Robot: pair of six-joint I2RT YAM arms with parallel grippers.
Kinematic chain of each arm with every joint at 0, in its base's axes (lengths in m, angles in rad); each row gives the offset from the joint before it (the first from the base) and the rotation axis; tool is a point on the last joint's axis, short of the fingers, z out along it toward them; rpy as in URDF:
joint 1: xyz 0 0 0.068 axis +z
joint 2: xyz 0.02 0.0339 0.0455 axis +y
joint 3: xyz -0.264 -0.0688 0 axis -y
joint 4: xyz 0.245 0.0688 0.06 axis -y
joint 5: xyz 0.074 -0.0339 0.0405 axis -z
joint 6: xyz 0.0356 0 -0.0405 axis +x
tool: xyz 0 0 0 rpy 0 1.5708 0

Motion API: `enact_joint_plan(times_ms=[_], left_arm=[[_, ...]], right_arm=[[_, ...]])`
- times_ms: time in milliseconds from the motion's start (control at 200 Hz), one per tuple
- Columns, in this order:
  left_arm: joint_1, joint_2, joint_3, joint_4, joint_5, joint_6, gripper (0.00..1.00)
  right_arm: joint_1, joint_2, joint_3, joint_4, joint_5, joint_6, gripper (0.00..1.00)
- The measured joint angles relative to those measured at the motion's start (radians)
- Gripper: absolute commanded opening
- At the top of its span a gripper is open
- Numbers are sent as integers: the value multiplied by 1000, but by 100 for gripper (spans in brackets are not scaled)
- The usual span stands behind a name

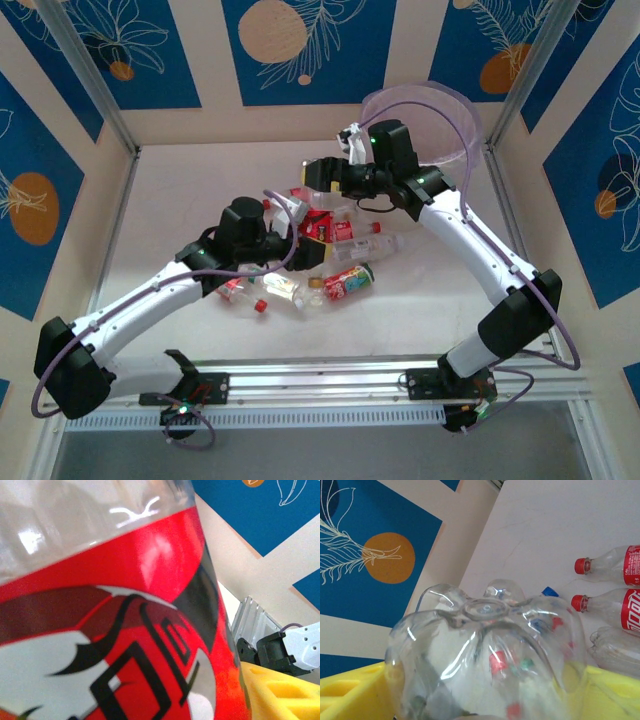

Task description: Put the plastic bottles in the bin

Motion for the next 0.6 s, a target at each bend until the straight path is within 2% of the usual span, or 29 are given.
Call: enact_joint_plan(times_ms=[95, 220, 260, 425, 595], left_arm=[[-1, 0, 4, 0, 0, 0, 66], [-1, 4, 10, -13, -19, 2, 89], [0, 9, 14, -17, -20, 5, 100], [-6, -3, 34, -31, -83, 14, 100], [-5, -113, 34, -117, -203, 0, 100]], right_arm=[[-3, 1, 0, -2, -4, -2, 68], [-5, 0, 0, -3, 1, -6, 65], [-7, -2, 1, -4, 11, -11, 65], [-33, -2, 40, -47, 59, -68, 64], [-87, -9, 132, -52, 150, -168, 62]])
